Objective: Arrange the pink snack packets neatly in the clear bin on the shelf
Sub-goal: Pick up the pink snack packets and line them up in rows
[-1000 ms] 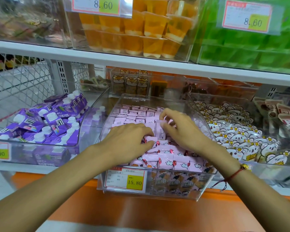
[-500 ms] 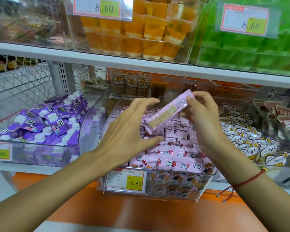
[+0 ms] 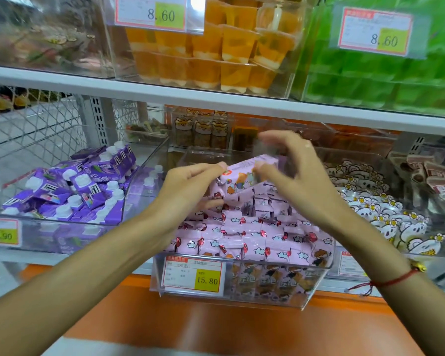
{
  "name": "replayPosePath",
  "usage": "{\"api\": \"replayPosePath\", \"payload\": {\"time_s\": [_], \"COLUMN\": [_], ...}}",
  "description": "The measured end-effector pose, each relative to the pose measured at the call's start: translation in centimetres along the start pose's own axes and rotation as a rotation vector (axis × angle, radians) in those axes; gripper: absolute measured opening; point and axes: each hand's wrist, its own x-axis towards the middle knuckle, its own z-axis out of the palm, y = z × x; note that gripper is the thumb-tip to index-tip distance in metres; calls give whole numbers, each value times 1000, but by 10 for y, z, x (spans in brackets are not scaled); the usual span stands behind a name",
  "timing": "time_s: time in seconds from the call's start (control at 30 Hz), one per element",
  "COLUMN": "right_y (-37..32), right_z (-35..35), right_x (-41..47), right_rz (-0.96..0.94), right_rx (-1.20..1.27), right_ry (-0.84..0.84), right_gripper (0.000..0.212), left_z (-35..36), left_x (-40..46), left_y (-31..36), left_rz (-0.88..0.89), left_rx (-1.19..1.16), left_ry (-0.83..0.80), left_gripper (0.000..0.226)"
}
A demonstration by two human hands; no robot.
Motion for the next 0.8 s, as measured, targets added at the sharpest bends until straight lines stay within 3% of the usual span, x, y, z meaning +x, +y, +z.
{"api": "replayPosePath", "payload": {"time_s": [0.1, 0.17, 0.27, 0.4, 0.5, 0.63, 0.8], "right_y": [0, 2, 4, 14, 21, 23, 19], "right_z": [5, 8, 6, 0, 1, 7, 20], "right_x": [-4, -4, -2, 4, 7, 5, -1], "right_rz": [-164, -197, -133, 144, 356, 400, 301], "right_rx": [-274, -360, -284, 50, 358, 410, 248], "right_ry": [-234, -244, -155, 34, 32, 39, -29], "right_gripper": [48, 47, 37, 29, 39, 50, 37], "left_z": [0, 1, 2, -7, -11, -10, -12], "left_x": [0, 0, 2, 4, 5, 9, 14], "left_y": [-1, -1, 2, -11, -23, -33, -34], "left_rz": [14, 12, 24, 382, 488, 438, 447], "left_rx": [36, 61, 60, 729, 1086, 1304, 1411], "left_ry": [-3, -7, 44, 72, -11, -243, -189], "left_gripper": [18, 25, 33, 9, 15, 30, 34]}}
